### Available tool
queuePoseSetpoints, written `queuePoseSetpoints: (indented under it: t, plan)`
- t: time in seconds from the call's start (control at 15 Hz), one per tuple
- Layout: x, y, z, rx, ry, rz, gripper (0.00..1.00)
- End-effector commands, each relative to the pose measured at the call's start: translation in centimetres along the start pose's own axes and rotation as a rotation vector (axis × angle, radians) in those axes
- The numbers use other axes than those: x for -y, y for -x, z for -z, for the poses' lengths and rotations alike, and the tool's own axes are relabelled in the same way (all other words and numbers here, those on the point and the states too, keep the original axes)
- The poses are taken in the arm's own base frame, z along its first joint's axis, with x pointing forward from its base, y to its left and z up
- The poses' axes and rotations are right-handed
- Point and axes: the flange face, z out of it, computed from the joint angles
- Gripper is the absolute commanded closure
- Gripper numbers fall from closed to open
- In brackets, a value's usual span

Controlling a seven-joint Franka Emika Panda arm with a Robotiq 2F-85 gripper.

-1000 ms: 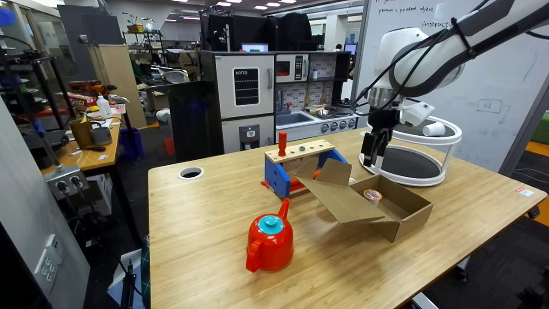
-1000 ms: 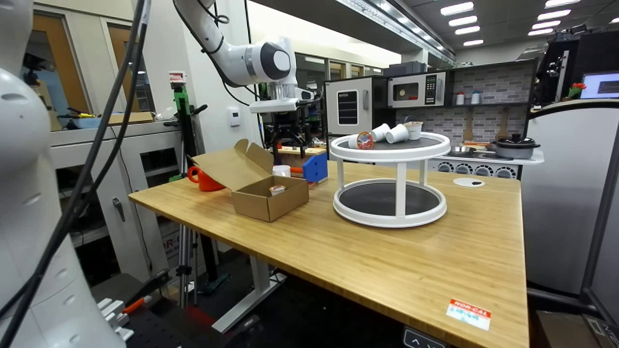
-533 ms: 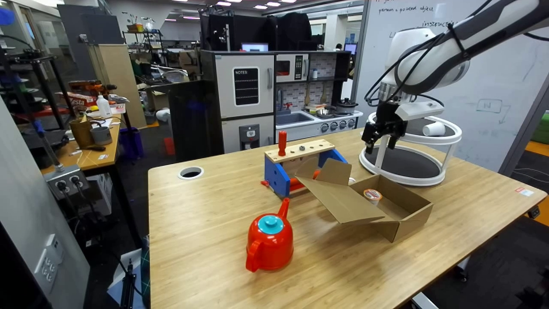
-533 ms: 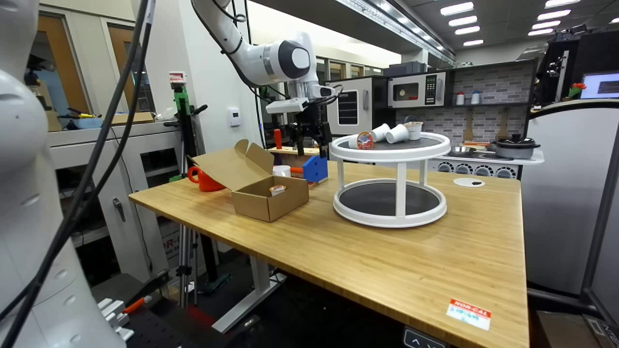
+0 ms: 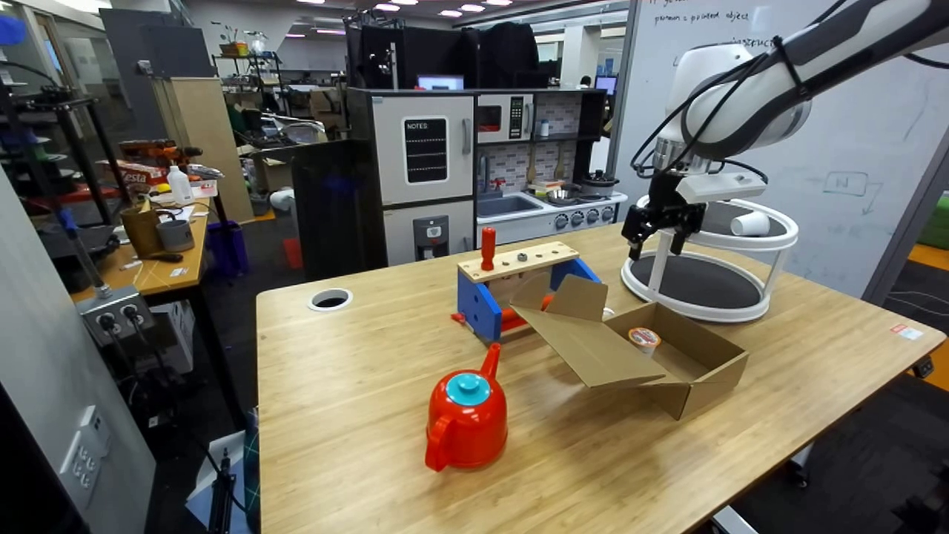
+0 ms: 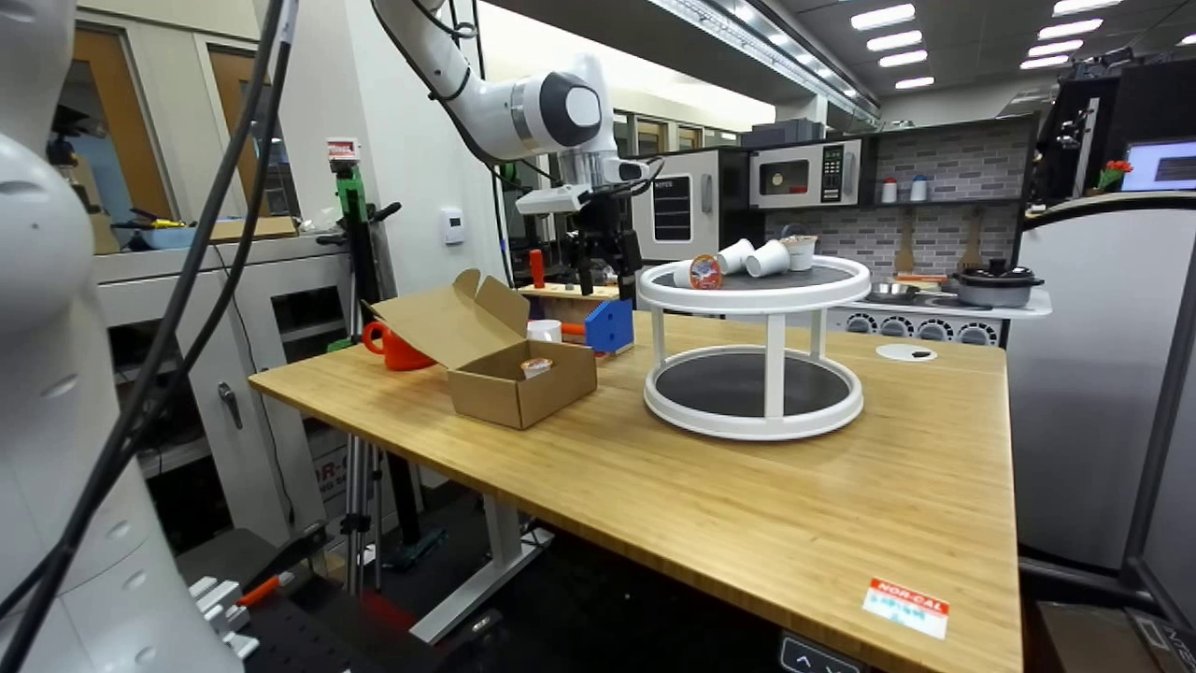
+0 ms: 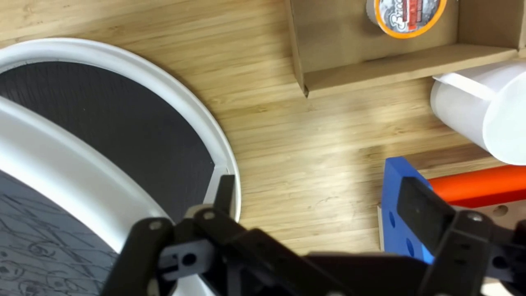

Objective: Take two cans from the stand, put them in the box then put one back on the stand

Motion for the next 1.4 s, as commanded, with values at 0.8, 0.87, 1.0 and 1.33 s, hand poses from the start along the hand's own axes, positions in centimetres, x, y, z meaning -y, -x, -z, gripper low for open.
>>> queuePoseSetpoints:
  t: [0.8, 0.87, 1.0, 1.33]
  plan:
    - [1.2, 0.3, 4.1, -0.088, -0.070, 0.114, 0.00]
    - [0.8, 0.0, 4.4, -0.104, -0.072, 0.091, 0.00]
    - [-0.5, -0.9, 5.1, -0.165, -0.060, 0.017, 0.00]
    - [-5.2, -2.8, 6.8, -0.266, -0.038, -0.183, 0.00]
